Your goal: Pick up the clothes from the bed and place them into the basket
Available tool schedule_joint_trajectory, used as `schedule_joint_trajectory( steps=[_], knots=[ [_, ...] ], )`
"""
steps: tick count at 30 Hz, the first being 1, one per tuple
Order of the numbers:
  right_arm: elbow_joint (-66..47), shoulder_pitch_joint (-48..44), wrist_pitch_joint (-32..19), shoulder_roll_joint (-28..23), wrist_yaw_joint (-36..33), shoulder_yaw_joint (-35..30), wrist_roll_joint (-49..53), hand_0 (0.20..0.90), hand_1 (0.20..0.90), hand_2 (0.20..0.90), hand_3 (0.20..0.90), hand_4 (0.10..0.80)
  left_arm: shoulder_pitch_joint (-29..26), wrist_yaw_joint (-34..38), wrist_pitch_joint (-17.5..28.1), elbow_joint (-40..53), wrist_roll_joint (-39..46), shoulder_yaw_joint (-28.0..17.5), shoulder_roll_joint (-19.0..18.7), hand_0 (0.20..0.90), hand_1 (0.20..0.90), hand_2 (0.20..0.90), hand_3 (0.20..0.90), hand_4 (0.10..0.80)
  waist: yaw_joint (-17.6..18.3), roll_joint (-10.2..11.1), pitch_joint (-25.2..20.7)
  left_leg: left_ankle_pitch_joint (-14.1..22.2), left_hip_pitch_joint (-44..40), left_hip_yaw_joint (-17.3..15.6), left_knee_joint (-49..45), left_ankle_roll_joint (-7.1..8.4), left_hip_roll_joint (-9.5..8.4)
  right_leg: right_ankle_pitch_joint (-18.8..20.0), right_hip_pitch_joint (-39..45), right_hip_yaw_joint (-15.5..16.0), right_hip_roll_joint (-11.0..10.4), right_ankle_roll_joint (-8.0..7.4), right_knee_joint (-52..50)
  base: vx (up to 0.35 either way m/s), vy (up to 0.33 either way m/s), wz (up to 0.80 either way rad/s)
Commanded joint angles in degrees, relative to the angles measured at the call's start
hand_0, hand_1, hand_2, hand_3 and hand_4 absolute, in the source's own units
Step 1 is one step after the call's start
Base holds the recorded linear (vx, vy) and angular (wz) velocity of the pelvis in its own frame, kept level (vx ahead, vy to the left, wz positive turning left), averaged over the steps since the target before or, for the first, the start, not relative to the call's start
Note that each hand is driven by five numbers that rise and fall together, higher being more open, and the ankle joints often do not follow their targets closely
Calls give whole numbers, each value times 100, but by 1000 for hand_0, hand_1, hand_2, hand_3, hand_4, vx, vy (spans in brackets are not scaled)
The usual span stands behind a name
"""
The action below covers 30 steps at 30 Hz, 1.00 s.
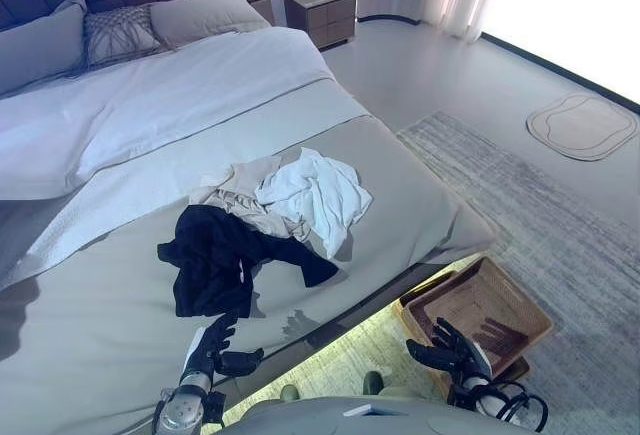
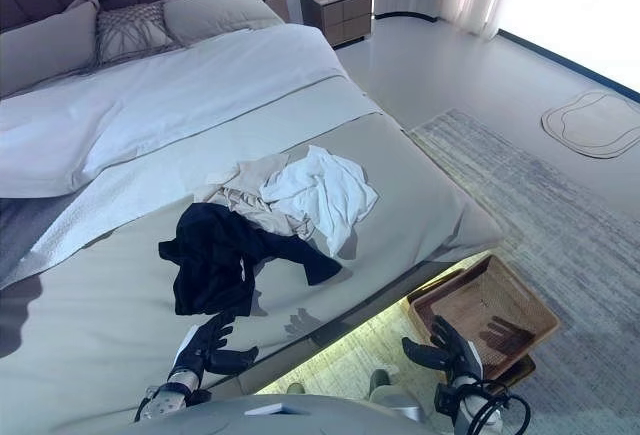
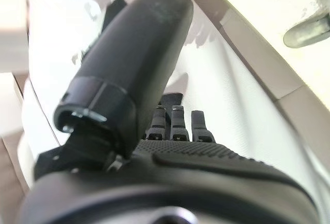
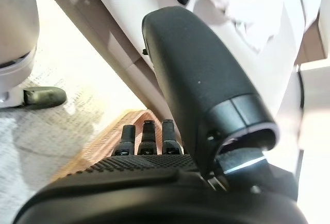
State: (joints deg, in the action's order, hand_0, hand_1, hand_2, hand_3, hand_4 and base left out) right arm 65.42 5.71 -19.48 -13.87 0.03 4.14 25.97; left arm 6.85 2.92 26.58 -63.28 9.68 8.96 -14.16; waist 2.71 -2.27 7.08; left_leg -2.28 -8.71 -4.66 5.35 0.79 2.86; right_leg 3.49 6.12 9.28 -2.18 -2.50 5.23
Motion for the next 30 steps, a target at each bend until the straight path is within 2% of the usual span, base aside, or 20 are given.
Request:
schedule_joint_trajectory(
  steps=[1, 4, 6, 11, 23, 27, 30],
  knots=[
    [126, -515, -540, 7, -49, -250, 98, 900, 900, 900, 900, 800, -466, 138, 637, -101, 62, -219, -97, 900, 900, 900, 900, 800, -89, 153, 28, 705, -85, -313, -395, -64, -233, -759, 165, 181, -130, -167, -634, 0, 0, 0],
    [117, -540, -579, 3, -56, -209, -131, 900, 900, 900, 900, 800, -489, -228, 568, -137, 288, -193, -85, 900, 900, 900, 900, 800, -82, 149, 61, 701, -76, -299, -390, -73, -238, -759, 137, 171, -128, -162, -653, 0, 0, 0],
    [121, -553, -632, -13, -87, -178, -210, 900, 900, 900, 900, 800, -490, -283, 528, -108, 84, -150, -88, 900, 900, 900, 900, 800, -98, 149, 81, 701, -62, -287, -399, -75, -241, -761, 132, 184, -132, -160, -659, 0, 0, 0],
    [45, -600, -698, -64, -309, -79, -421, 900, 900, 900, 900, 800, -509, -177, 372, -97, -50, -11, -125, 900, 900, 900, 900, 800, -119, 124, 88, 685, -47, -234, -367, -76, -253, -758, 114, 203, -147, -168, -648, 0, 0, 0],
    [-453, -627, -820, -111, -113, 186, -669, 900, 900, 900, 900, 800, -491, -137, 198, -4, -156, -34, -157, 900, 900, 900, 900, 800, -214, 93, 123, 616, 24, -150, -334, -51, -271, -765, 102, 345, -193, -161, -655, -6, -4, 2],
    [-1307, -667, -897, -303, -646, 534, -1722, 900, 900, 900, 900, 800, -487, -107, 36, 238, -182, -37, -222, 900, 900, 900, 900, 800, -294, 92, 179, 567, 105, -77, -328, -36, -281, -755, 79, 439, -229, -157, -646, -41, -27, 10],
    [-2018, -724, -678, -493, -1089, 798, -2339, 900, 900, 900, 900, 800, -451, -94, -73, 395, -192, -29, -289, 900, 900, 900, 900, 800, -363, 106, 198, 533, 170, -16, -323, -21, -284, -756, 50, 502, -244, -154, -649, -37, -34, 14]
  ],
)
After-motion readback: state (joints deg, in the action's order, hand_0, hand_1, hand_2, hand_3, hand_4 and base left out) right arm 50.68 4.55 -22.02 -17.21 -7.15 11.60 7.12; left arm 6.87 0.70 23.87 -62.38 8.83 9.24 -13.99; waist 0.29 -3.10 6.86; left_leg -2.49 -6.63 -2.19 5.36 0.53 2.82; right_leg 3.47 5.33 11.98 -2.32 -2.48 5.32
